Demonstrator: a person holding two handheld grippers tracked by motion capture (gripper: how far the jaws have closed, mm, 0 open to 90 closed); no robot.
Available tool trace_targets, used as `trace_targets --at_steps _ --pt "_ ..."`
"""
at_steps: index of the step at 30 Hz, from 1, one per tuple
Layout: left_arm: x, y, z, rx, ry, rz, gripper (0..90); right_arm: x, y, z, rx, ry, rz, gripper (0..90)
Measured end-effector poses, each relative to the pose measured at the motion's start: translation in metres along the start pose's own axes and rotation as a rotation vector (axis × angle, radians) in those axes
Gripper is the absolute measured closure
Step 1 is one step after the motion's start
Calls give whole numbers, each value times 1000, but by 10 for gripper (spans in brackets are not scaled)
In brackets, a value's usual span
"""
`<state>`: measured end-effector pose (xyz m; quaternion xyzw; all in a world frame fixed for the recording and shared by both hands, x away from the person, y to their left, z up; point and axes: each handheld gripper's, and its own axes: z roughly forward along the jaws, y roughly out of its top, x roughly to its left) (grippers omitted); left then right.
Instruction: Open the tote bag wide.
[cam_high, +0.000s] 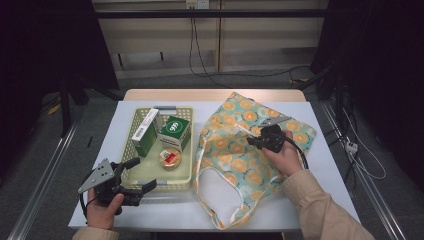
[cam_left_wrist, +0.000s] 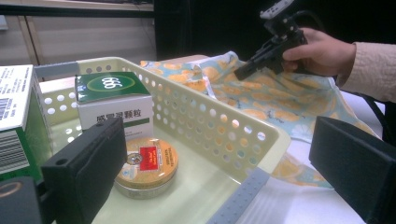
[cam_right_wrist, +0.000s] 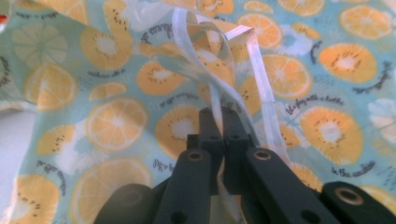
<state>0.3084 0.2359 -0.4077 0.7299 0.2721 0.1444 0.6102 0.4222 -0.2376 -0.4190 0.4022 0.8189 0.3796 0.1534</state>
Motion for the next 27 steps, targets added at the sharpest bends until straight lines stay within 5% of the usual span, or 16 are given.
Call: trace_targets --at_steps 27 --pt "6 38 12 17 -12 -17 36 -6 40 -40 -53 -70 -43 900"
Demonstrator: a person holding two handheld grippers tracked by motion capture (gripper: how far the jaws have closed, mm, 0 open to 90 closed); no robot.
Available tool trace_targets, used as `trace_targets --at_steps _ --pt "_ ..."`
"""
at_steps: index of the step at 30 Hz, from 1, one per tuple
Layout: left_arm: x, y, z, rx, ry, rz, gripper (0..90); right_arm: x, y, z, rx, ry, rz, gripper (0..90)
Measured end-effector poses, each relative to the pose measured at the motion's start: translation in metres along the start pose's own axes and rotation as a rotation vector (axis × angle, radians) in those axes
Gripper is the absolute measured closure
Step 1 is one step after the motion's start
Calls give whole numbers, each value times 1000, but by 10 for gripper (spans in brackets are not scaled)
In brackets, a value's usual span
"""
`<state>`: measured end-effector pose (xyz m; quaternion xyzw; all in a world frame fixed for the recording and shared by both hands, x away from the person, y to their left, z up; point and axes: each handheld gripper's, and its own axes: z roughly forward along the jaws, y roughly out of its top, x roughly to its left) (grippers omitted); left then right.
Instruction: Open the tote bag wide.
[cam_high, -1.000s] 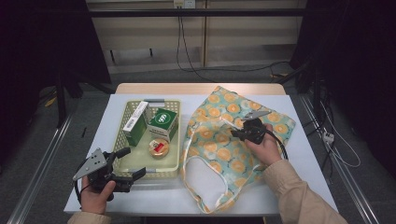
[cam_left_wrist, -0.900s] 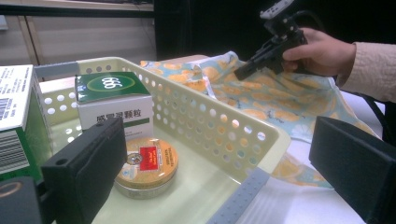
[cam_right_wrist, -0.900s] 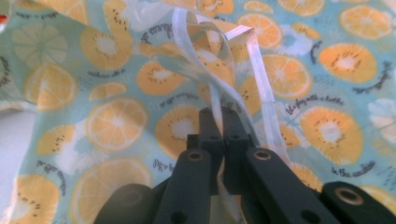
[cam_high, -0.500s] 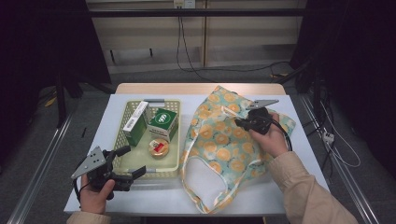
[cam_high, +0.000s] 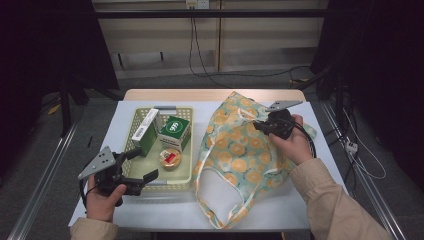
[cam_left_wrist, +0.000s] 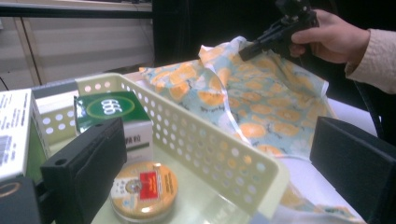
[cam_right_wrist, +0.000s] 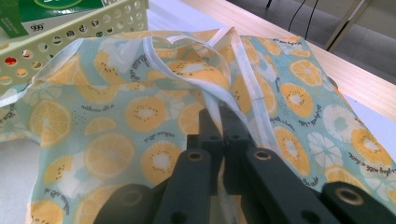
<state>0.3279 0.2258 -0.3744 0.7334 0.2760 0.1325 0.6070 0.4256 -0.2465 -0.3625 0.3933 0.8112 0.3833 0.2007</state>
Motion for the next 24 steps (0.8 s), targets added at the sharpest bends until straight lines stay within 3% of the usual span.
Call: trace_targets --at_steps 7,20,24 --pt "12 13 10 24 -1 -7 35 0 4 0 -7 3 11 900" --pt "27 10 30 91 -11 -24 36 -1 7 0 -6 10 31 900" --pt "29 12 34 117 -7 -56 36 -2 12 -3 -10 6 26 900"
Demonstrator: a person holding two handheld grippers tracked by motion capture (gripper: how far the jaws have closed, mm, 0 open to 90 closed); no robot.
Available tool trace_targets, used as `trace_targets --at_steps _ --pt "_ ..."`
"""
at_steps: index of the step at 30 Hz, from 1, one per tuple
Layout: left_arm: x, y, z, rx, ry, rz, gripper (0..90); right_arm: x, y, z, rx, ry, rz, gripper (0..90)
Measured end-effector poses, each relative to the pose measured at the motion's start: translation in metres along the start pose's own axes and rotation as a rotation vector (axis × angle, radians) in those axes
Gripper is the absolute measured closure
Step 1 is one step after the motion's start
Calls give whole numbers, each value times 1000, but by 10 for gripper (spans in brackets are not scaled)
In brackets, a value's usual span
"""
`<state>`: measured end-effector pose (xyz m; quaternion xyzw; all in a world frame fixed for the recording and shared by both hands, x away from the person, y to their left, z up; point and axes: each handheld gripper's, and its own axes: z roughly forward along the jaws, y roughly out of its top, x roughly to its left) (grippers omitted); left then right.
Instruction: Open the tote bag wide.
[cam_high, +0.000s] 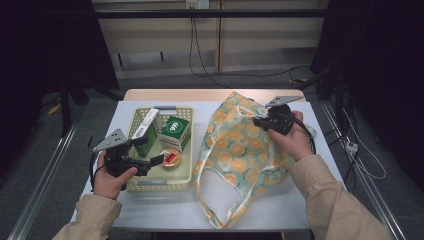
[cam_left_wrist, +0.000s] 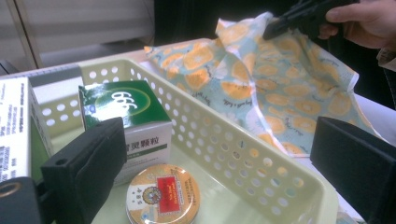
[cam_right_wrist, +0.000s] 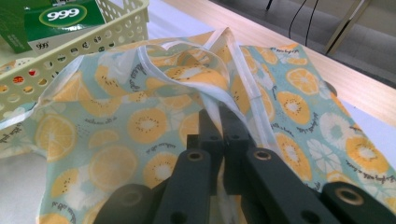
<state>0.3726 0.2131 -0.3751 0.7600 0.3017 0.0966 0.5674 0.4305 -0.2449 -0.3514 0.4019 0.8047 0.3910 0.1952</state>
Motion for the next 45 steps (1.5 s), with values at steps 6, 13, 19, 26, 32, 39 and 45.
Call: trace_targets --at_steps 6,13,19,26,32,39,45 --pt "-3 8 0 -12 -12 27 36 2 6 -2 -1 2 -10 900" --pt "-3 21 2 -11 -8 61 36 2 9 -1 2 4 -10 900" --pt "2 28 12 -4 -2 71 36 0 15 -3 -9 -3 -8 900" --pt "10 26 28 29 -8 68 36 -2 17 -5 -20 -4 -3 900" --pt "18 17 38 56 -7 47 36 -3 16 -6 -20 -5 -1 900" --pt "23 9 45 87 -4 44 37 -2 11 -5 -16 6 -2 899" --pt "26 3 49 108 -7 45 37 -2 4 -5 -5 16 0 899"
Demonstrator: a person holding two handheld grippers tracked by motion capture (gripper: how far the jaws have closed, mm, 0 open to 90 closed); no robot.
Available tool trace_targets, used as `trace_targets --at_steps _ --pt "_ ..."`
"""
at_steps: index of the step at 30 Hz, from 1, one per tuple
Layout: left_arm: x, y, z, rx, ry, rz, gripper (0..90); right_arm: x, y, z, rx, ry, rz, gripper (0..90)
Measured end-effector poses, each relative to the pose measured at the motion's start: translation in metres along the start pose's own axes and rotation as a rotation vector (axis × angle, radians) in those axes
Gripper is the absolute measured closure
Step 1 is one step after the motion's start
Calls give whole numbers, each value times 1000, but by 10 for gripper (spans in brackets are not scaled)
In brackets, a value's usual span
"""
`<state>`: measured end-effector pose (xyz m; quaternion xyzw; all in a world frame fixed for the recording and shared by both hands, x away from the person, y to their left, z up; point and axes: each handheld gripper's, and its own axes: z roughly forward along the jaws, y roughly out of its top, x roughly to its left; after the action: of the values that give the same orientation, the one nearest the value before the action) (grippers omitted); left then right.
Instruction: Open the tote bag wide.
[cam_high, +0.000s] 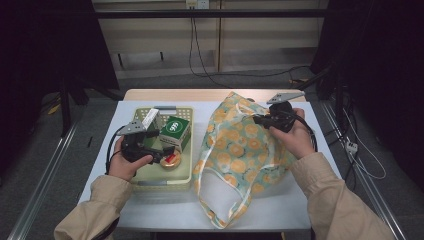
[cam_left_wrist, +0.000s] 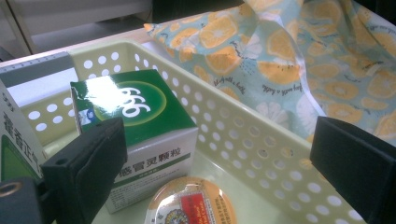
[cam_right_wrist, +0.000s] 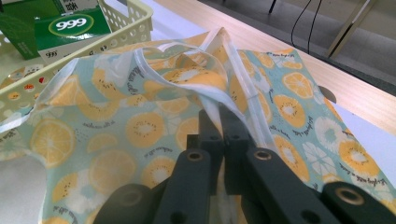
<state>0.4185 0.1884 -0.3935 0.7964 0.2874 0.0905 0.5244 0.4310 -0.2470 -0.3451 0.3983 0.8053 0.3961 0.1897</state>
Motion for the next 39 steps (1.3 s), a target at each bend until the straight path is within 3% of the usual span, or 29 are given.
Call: trace_targets --at_steps 7,11,19,24,26,27,28,29,32,36,38,39 --pt "3 -5 5 26 8 0 39 -1 -4 0 4 6 4 899" --pt "4 -7 11 76 14 25 39 0 -6 1 11 9 0 899" --pt "3 -13 22 146 -4 28 46 0 -10 3 18 12 3 899" --pt "1 -15 30 221 3 67 50 0 -11 4 18 13 6 899" --pt "0 -17 34 248 25 70 50 0 -11 4 18 14 4 899" --pt "2 -18 36 269 9 71 50 1 -11 5 18 15 4 899" --pt "1 -19 38 289 41 68 50 1 -11 5 19 16 5 899" --pt "2 -20 39 301 22 74 53 1 -11 5 18 15 3 899" --pt "4 -22 43 351 29 67 57 1 -12 5 19 18 4 899" --pt "4 -24 48 384 50 88 58 1 -12 5 21 20 4 899" --pt "5 -25 51 431 54 93 60 1 -12 5 21 20 3 899" --pt "3 -27 52 442 90 104 60 1 -12 5 20 20 4 899"
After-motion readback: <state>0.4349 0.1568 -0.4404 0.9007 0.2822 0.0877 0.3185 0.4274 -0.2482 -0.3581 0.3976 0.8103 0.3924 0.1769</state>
